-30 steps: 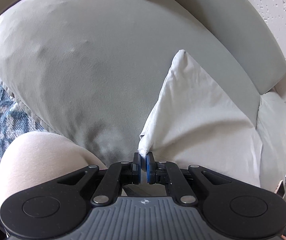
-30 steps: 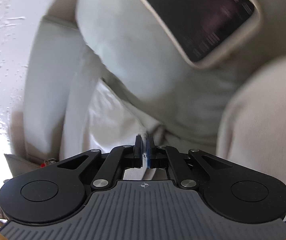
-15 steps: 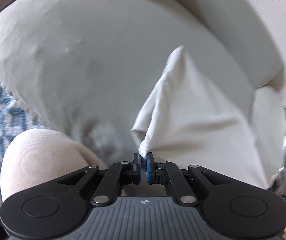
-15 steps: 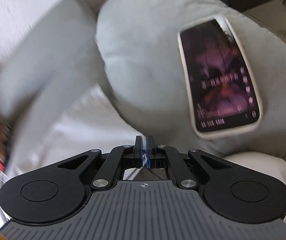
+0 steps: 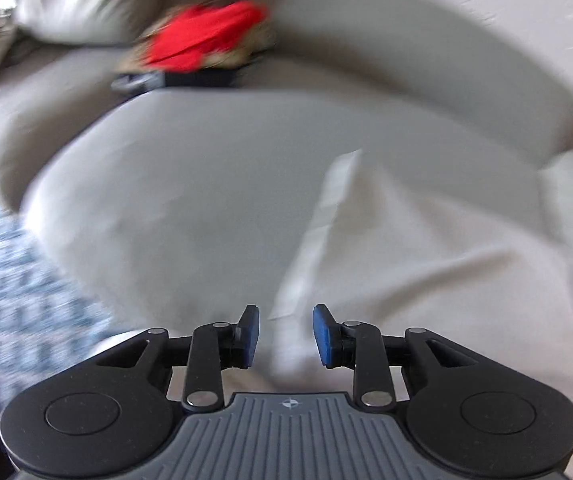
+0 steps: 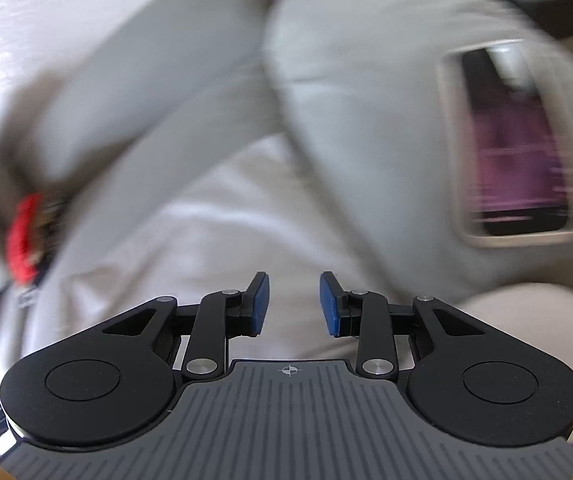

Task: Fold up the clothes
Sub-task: 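Open both grippers and release the folded sweatshirt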

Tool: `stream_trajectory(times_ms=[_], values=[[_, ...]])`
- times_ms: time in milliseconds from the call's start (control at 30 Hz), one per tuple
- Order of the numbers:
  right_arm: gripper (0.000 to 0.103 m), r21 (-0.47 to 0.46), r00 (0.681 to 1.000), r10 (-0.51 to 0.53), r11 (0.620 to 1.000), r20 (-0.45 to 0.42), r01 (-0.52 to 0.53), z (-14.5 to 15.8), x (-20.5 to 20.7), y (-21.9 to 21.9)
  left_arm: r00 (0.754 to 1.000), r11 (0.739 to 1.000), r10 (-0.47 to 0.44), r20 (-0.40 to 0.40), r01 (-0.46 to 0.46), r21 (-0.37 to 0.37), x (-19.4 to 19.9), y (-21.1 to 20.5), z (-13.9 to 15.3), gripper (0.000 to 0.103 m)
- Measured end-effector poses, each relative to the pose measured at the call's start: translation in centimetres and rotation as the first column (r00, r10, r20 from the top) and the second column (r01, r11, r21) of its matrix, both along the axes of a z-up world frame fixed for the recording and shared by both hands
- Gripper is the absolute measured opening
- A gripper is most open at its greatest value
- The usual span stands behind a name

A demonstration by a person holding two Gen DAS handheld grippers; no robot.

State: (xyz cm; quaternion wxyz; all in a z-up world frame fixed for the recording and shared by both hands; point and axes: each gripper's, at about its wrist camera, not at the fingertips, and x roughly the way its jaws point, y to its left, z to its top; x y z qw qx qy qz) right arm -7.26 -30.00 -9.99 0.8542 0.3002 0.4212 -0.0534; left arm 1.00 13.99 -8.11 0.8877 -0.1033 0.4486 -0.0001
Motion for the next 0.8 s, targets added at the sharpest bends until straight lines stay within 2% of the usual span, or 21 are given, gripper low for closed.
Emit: stream_trajectory(times_ms=[67,167,233,300,333,367,400,433,467,500,533,600,733,800], values=[[0.032,0.034,0.997,0.072,0.997,0.007,-0.072,-0.2,1.9,2.2,0.997,0.997,-0.07,0.017,0.071,-0.028,1.0,-1.8,-0.5,0.025],[0.032,0.037,0.98,0.199,0.979,0.026,-0.2,-0.7,4.3,5.9,0.989,0.99,-0.142,0.037,0.143,-0.024,2.9,-4.6,-1.8,0.018],[0.032,0.009,0.964,0.264,0.964,0.008,-0.264,-1.5,5.8,8.2,0.984,0.986,-0.166,0.063,0.166,0.011,4.2,-6.3,-3.0,0.018],[0.032,-0.001,0.948,0.315,0.949,-0.034,-0.315,-2.2,7.1,10.1,0.982,0.983,-0.174,0.074,0.168,0.077,5.1,-7.1,-3.7,0.021],[0.032,0.008,0.942,0.333,0.943,-0.043,-0.333,-2.3,7.3,10.6,0.985,0.98,-0.161,0.059,0.153,0.124,5.5,-7.1,-4.1,0.025],[0.032,0.017,0.935,0.351,0.936,-0.051,-0.351,-2.4,7.5,11.2,0.99,0.98,-0.137,0.03,0.132,0.146,5.8,-6.7,-4.4,0.024],[0.033,0.028,0.927,0.371,0.928,-0.043,-0.371,-2.3,7.5,11.9,0.994,0.983,-0.113,-0.002,0.112,0.145,6.3,-6.1,-4.5,0.019],[0.034,0.03,0.922,0.386,0.923,-0.033,-0.385,-2.3,7.8,12.2,0.996,0.991,-0.089,-0.012,0.09,0.097,6.4,-5.0,-4.4,0.02],[0.038,0.033,0.917,0.399,0.917,-0.023,-0.398,-2.3,8.0,12.5,0.998,0.998,-0.066,-0.009,0.066,0.012,6.3,-3.3,-4.0,0.025],[0.04,0.033,0.913,0.407,0.913,-0.018,-0.406,-2.5,8.2,12.8,0.999,0.997,-0.042,-0.007,0.042,-0.072,6.2,-1.7,-3.6,0.037],[0.04,0.036,0.914,0.406,0.914,-0.018,-0.405,-2.5,8.2,12.9,1.0,0.989,-0.014,0.001,0.014,-0.15,6.3,-0.1,-3.3,0.042],[0.04,0.049,0.919,0.393,0.919,-0.02,-0.392,-2.6,8.8,13.2,0.998,0.958,0.052,0.023,-0.044,-0.284,6.8,3.3,-2.7,0.045],[0.04,0.068,0.929,0.369,0.928,-0.035,-0.366,-3.3,9.9,14.5,0.989,0.888,0.146,0.009,-0.127,-0.442,10.0,7.9,-3.7,0.042],[0.04,0.065,0.927,0.371,0.928,-0.046,-0.368,-3.3,10.2,15.3,0.99,0.849,0.14,-0.033,-0.137,-0.51,12.4,8.7,-5.0,0.041]])
